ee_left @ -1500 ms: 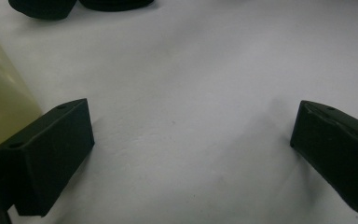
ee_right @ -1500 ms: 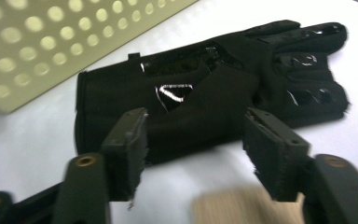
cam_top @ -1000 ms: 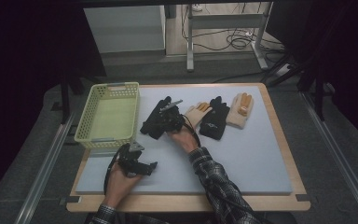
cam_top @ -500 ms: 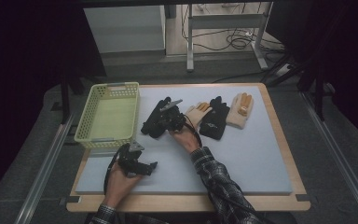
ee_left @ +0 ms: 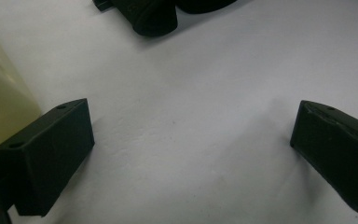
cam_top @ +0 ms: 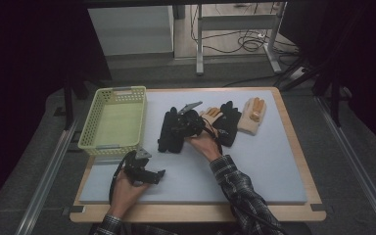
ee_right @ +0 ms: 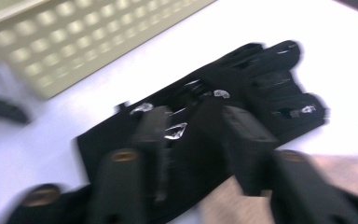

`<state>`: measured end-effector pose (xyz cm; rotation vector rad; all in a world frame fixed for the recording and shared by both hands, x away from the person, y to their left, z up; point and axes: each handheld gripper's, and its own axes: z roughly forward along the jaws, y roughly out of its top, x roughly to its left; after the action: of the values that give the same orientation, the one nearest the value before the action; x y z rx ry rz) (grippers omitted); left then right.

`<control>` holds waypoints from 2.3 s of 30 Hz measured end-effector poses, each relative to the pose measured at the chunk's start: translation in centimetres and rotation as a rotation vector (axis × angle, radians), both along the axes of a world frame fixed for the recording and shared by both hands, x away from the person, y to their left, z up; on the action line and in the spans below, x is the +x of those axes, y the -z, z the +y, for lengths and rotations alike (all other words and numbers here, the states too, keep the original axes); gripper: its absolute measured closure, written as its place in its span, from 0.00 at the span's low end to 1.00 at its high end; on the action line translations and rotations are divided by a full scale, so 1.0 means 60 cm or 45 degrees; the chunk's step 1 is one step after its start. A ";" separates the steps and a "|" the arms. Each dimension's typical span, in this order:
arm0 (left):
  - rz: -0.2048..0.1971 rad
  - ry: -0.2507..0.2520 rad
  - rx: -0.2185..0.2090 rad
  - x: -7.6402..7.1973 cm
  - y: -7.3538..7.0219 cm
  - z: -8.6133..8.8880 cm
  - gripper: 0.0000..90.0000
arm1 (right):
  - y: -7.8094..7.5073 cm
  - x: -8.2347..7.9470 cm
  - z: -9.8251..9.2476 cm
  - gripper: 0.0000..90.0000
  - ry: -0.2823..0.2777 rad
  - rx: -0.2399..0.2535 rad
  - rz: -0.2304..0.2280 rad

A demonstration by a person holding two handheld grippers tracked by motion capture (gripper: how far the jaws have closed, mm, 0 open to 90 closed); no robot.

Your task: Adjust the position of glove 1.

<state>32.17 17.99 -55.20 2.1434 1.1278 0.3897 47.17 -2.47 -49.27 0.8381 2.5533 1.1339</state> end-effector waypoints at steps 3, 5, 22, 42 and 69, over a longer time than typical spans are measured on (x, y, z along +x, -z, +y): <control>0.000 0.000 0.001 0.000 0.000 0.000 0.00 | 0.014 0.011 0.006 0.49 0.029 0.008 0.013; 0.000 -0.001 -0.002 0.000 0.000 0.000 0.00 | 0.040 0.024 0.022 0.36 0.044 0.005 0.021; -0.001 -0.003 -0.004 0.000 0.000 0.000 0.00 | 0.063 0.028 0.056 0.89 0.074 -0.094 -0.001; -0.005 -0.005 -0.008 0.000 0.001 -0.001 0.00 | -0.056 -0.097 -0.021 0.89 -0.048 0.027 -0.081; -0.006 -0.011 -0.011 -0.001 0.001 -0.001 0.00 | 0.000 -0.250 -0.230 0.60 0.094 0.038 -0.075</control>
<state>32.13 17.91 -55.24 2.1298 1.1346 0.3927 32.20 -16.29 -49.30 0.8852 2.4427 1.1594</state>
